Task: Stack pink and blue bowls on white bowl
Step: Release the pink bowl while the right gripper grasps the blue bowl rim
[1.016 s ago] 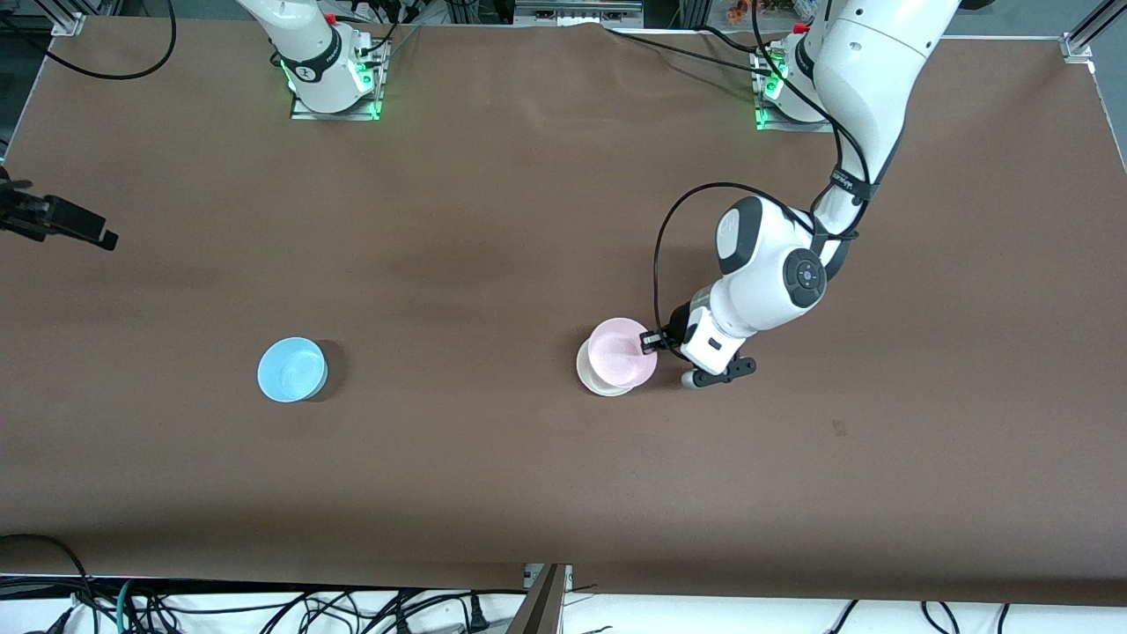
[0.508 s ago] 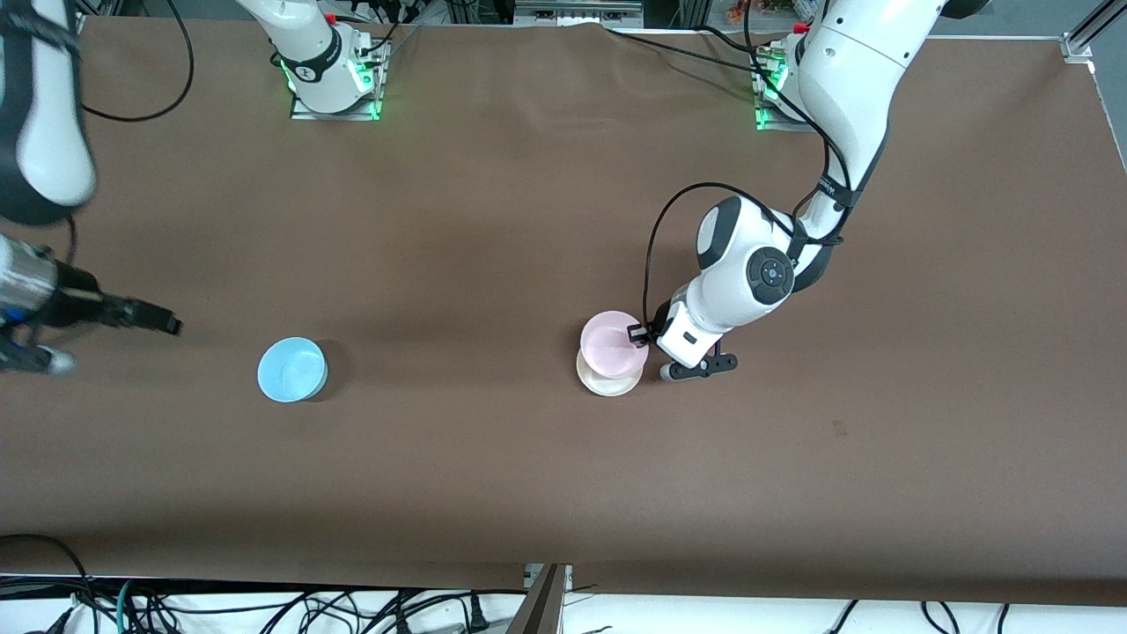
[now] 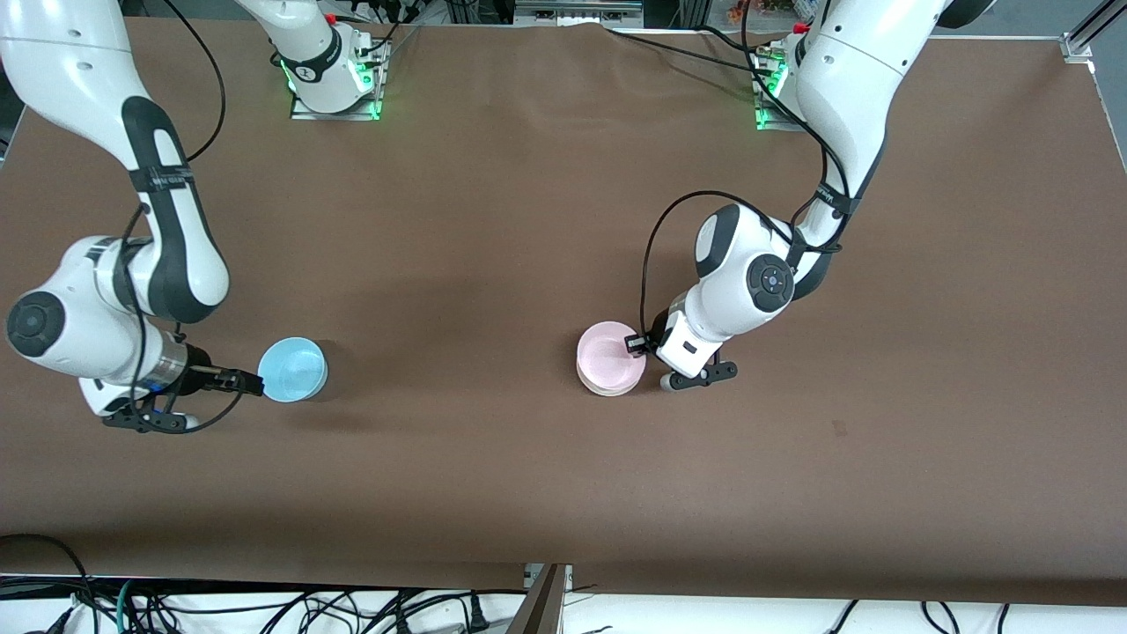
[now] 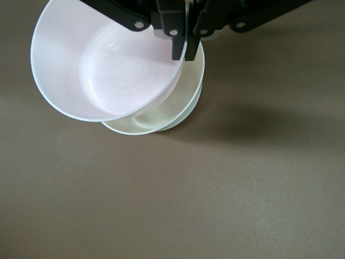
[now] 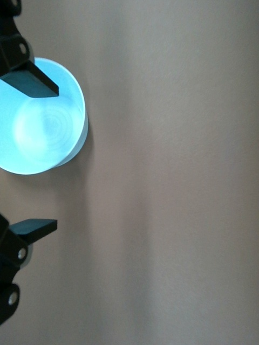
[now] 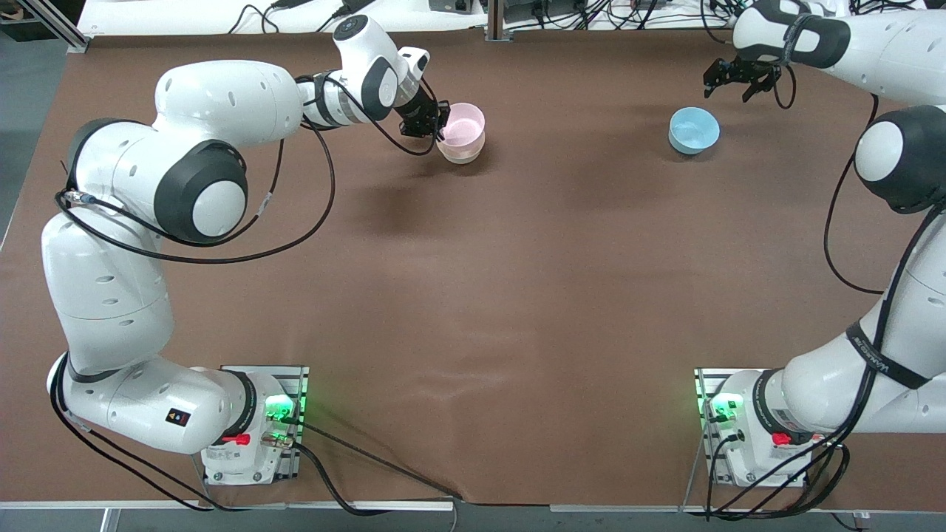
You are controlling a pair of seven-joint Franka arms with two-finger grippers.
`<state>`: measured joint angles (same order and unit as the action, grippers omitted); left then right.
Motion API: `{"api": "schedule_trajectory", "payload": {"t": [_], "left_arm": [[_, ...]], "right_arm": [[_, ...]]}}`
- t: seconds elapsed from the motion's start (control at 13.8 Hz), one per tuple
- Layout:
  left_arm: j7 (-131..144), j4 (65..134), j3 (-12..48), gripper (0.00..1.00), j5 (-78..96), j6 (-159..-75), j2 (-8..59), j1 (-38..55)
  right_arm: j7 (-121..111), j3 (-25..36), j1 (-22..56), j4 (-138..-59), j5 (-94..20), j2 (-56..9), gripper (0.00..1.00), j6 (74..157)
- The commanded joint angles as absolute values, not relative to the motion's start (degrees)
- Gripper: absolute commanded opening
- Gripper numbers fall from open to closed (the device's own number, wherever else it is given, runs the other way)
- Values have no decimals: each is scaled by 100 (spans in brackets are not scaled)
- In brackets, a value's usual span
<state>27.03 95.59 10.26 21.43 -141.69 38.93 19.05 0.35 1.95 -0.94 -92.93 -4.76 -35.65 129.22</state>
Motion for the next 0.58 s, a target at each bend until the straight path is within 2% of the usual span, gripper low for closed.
{"api": "schedule_trajectory", "payload": {"t": [0.0, 0.51], "left_arm": [[2892, 9360, 976, 2, 1873, -14106, 4017, 1986], [2883, 9360, 976, 5, 1863, -14115, 4087, 1978]], "right_arm": [[18, 193, -70, -9597, -545, -3401, 99, 13025], [18, 193, -35, -10344, -527, -3358, 99, 13780]]}}
